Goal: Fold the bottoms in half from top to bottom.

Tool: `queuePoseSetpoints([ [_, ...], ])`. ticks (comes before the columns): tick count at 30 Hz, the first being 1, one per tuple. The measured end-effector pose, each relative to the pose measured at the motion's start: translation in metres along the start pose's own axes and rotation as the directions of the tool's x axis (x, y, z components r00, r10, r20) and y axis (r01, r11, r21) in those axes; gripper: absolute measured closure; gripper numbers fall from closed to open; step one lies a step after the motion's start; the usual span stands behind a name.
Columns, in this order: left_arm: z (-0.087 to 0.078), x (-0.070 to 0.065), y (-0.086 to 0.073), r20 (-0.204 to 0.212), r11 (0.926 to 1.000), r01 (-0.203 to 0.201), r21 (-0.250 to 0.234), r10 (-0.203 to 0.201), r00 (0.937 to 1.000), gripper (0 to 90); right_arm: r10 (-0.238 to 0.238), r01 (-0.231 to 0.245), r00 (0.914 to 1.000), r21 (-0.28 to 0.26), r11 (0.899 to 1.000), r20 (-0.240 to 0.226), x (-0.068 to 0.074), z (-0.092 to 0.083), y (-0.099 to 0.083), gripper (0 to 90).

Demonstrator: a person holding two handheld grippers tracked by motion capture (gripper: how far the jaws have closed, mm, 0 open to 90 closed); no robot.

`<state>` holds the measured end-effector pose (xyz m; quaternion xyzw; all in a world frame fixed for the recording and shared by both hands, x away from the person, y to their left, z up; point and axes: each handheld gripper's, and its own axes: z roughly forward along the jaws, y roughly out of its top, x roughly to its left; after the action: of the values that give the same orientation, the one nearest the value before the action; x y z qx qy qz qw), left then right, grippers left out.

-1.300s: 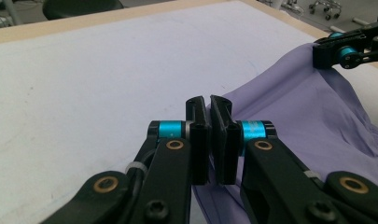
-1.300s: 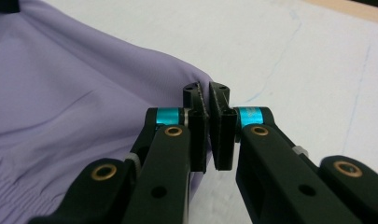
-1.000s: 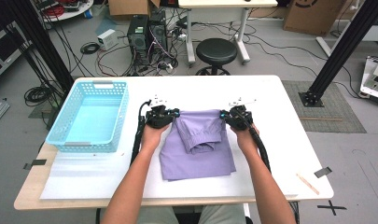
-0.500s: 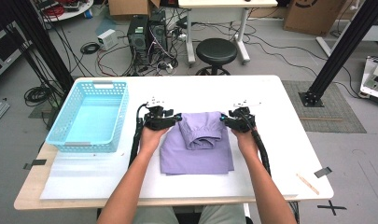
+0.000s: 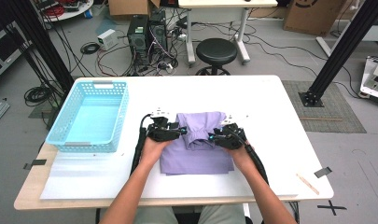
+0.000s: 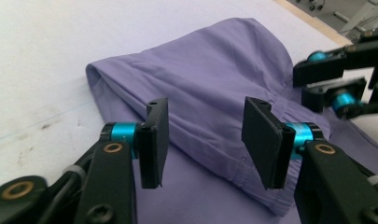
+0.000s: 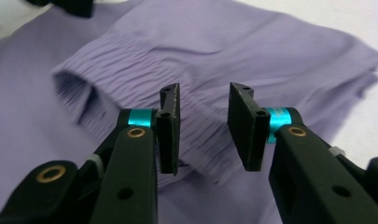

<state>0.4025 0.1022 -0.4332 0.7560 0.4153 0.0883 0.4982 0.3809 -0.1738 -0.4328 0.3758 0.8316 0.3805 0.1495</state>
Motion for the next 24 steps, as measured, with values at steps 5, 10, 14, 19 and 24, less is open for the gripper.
queuePoseSetpoints([
  [5, 0.003, -0.002, 0.001, -0.004, 1.0, 0.008, -0.002, -0.008, 1.0, 48.2, -0.073, 0.074, 0.9973, 0.037, 0.997, -0.008, 0.009, 0.007, -0.005, 69.6],
  [10, 0.011, -0.006, 0.001, -0.033, 1.0, 0.001, 0.005, -0.001, 0.9994, 43.8, -0.073, 0.074, 0.997, 0.022, 0.997, -0.025, 0.01, 0.003, -0.007, 67.2],
  [14, 0.019, -0.01, -0.002, -0.062, 0.998, -0.018, 0.06, 0.022, 0.9979, 43.4, 0.002, -0.002, 1.0, -0.075, 0.997, -0.008, 0.002, -0.015, -0.007, 66.7],
  [19, 0.021, -0.011, -0.004, -0.059, 0.9953, -0.028, 0.093, 0.033, 0.9977, 43.9, 0.12, -0.116, 0.9903, -0.059, 0.991, 0.071, -0.015, -0.017, -0.01, 61.2],
  [24, 0.023, -0.011, -0.007, -0.04, 0.9898, -0.011, 0.142, 0.017, 0.999, 49.4, 0.148, -0.148, 0.9885, -0.003, 0.989, 0.032, -0.011, -0.002, -0.016, 59.2],
])
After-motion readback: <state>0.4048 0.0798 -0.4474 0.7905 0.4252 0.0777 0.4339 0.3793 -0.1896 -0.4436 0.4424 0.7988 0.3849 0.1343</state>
